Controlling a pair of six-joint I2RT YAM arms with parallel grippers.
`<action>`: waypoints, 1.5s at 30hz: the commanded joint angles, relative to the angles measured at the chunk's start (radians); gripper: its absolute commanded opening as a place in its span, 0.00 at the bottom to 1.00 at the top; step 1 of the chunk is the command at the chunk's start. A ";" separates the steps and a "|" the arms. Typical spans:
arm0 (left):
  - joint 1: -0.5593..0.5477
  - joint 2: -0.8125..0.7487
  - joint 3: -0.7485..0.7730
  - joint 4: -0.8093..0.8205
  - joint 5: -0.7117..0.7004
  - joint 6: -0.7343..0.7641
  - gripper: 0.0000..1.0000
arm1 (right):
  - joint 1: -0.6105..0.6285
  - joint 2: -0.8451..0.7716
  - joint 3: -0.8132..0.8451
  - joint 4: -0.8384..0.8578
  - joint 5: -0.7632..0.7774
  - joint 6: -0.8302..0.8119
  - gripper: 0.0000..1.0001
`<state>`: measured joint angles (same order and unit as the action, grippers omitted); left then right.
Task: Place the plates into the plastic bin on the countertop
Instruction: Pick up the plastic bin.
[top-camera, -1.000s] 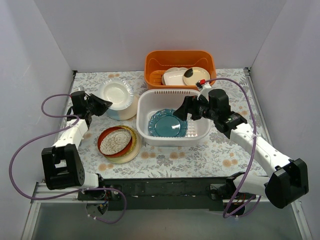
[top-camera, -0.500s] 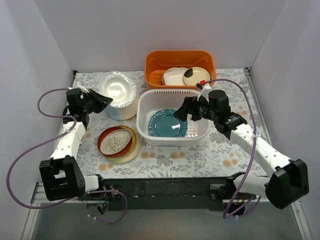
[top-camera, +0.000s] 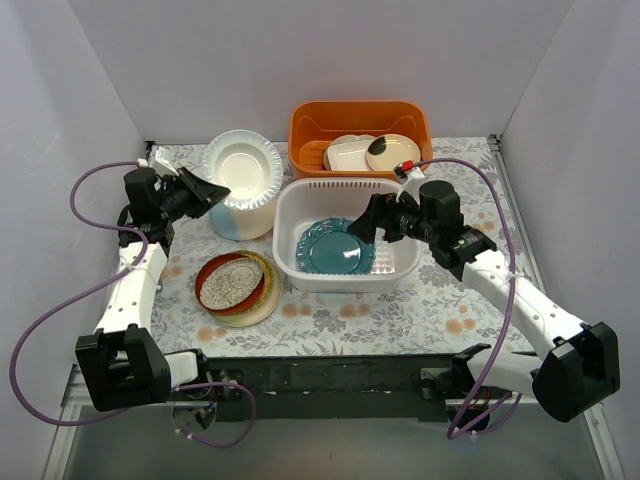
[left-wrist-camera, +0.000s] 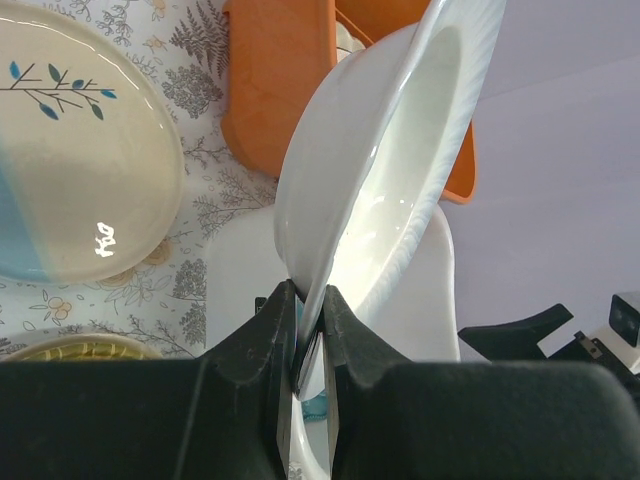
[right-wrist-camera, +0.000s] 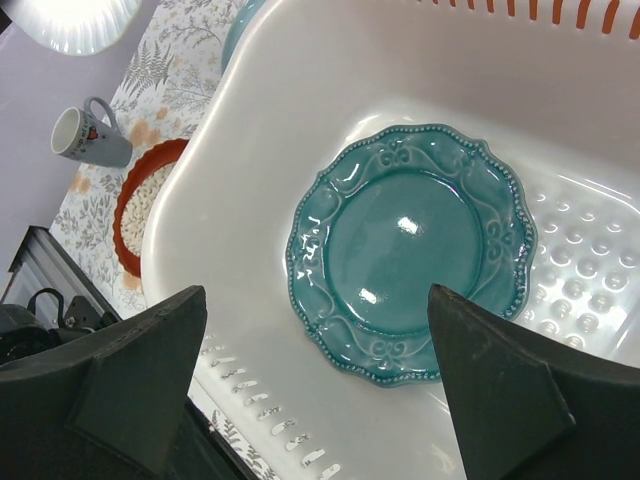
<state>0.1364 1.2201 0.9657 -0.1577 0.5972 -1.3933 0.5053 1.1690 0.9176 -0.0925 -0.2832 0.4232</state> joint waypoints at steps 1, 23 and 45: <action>-0.014 -0.064 0.079 0.015 0.070 0.040 0.00 | 0.002 -0.020 -0.010 0.060 -0.001 0.009 0.98; -0.271 -0.016 0.140 -0.091 -0.083 0.122 0.00 | 0.002 -0.051 -0.037 0.068 0.010 0.022 0.98; -0.468 0.157 0.237 -0.066 -0.097 0.136 0.00 | 0.002 -0.181 -0.060 -0.039 0.127 0.015 0.98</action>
<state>-0.2993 1.3792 1.1290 -0.3134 0.4629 -1.2602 0.5053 1.0290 0.8677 -0.1204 -0.2028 0.4419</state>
